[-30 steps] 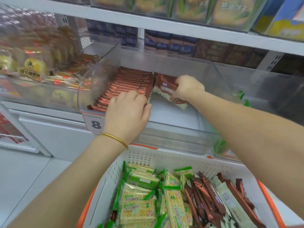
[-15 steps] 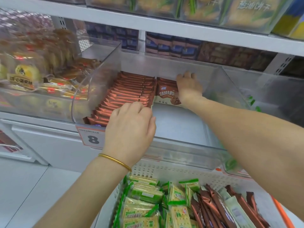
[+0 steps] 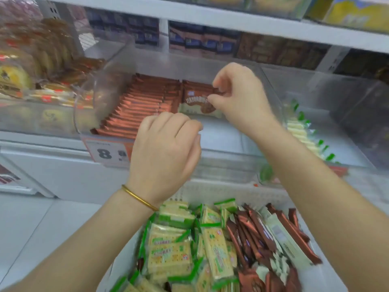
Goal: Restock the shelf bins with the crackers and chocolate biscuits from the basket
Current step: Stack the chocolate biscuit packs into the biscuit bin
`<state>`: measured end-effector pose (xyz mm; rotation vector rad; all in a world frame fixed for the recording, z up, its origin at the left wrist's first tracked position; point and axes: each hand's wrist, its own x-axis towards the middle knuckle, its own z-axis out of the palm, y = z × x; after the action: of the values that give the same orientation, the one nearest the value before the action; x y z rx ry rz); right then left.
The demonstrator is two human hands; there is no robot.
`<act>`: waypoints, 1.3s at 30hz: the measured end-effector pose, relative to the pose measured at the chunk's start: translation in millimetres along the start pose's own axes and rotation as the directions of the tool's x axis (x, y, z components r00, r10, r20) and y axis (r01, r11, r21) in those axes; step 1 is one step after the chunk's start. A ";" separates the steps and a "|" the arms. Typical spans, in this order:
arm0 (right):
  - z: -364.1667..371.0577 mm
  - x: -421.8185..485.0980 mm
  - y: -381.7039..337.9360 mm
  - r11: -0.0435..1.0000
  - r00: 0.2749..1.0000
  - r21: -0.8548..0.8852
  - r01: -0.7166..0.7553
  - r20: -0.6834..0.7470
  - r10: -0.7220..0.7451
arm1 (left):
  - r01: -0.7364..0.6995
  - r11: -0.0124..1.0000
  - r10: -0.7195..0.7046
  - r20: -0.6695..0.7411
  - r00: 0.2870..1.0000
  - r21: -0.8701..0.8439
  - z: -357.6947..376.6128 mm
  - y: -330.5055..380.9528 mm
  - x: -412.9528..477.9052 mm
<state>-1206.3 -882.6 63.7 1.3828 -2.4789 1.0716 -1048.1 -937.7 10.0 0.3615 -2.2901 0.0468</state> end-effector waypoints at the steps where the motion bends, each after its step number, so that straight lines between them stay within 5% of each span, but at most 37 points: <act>1: -20.6 -34.0 -5.2 0.991 0.999 0.131 0.010 0.037 -0.015 | -0.042 0.999 0.042 0.020 0.999 -0.034 -0.4 10.8 -5.4; 4: -54.0 -124.1 12.8 0.927 0.934 0.333 -0.172 0.355 0.046 | -0.111 0.987 0.134 0.205 0.970 -0.120 11.3 40.3 -27.4; 7: -31.5 -168.1 75.9 0.932 0.740 0.009 -0.361 0.611 0.281 | -0.135 0.974 0.202 0.421 0.884 -0.185 31.9 62.7 -50.3; 10: 11.0 -189.3 153.1 0.844 0.617 -0.416 -0.338 0.580 0.532 | -0.104 0.967 0.218 0.539 0.813 -0.234 46.1 75.4 -63.8; 12: 34.4 -206.9 186.2 0.782 0.558 -0.505 -0.365 0.554 0.618 | -0.064 0.967 0.199 0.570 0.797 -0.248 51.2 77.8 -68.8; 17: 57.5 -229.8 192.3 0.742 0.611 -0.617 -0.261 0.490 0.622 | -0.030 0.971 0.177 0.624 0.761 -0.239 57.9 72.5 -76.2; 20: 37.8 -213.4 183.2 0.764 0.599 -0.554 -0.331 0.502 0.624 | -0.007 0.971 0.164 0.648 0.744 -0.238 57.5 71.0 -76.4; 22: 13.1 -202.3 175.1 0.755 0.518 -0.358 -0.549 0.563 0.644 | 0.017 0.973 0.146 0.667 0.731 -0.232 56.1 73.0 -74.7; 24: -13.4 -196.6 156.2 0.565 0.390 -0.003 -0.825 0.719 0.575 | 0.116 0.965 0.089 0.707 0.702 -0.237 57.2 73.8 -74.1; 26: -33.4 -196.0 140.1 0.384 0.361 0.204 -0.901 0.843 0.399 | 0.280 0.931 0.003 0.771 0.637 -0.235 55.7 74.8 -71.5; 30: -45.8 -198.7 120.5 0.337 0.383 0.310 -0.889 0.907 0.176 | 0.678 0.660 -0.101 0.857 0.506 -0.322 52.0 70.2 -63.9; 32: -44.0 -197.9 111.8 0.321 0.394 0.333 -0.886 0.907 0.146 | 0.764 0.541 -0.153 0.852 0.500 -0.351 47.6 68.1 -62.4; 35: -37.5 -193.6 94.2 0.233 0.430 0.386 -0.893 0.884 0.183 | 0.633 0.691 -0.167 0.774 0.611 -0.350 36.5 62.0 -62.0; 39: -29.5 -186.3 74.2 -0.073 0.374 0.391 -0.918 0.911 0.175 | 0.217 0.903 0.192 0.799 0.570 -0.372 25.8 54.9 -66.9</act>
<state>-1163.0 -707.9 -29.5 0.2738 -3.0863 3.3555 -1038.9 -872.5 -51.8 0.1597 -3.1223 -0.8180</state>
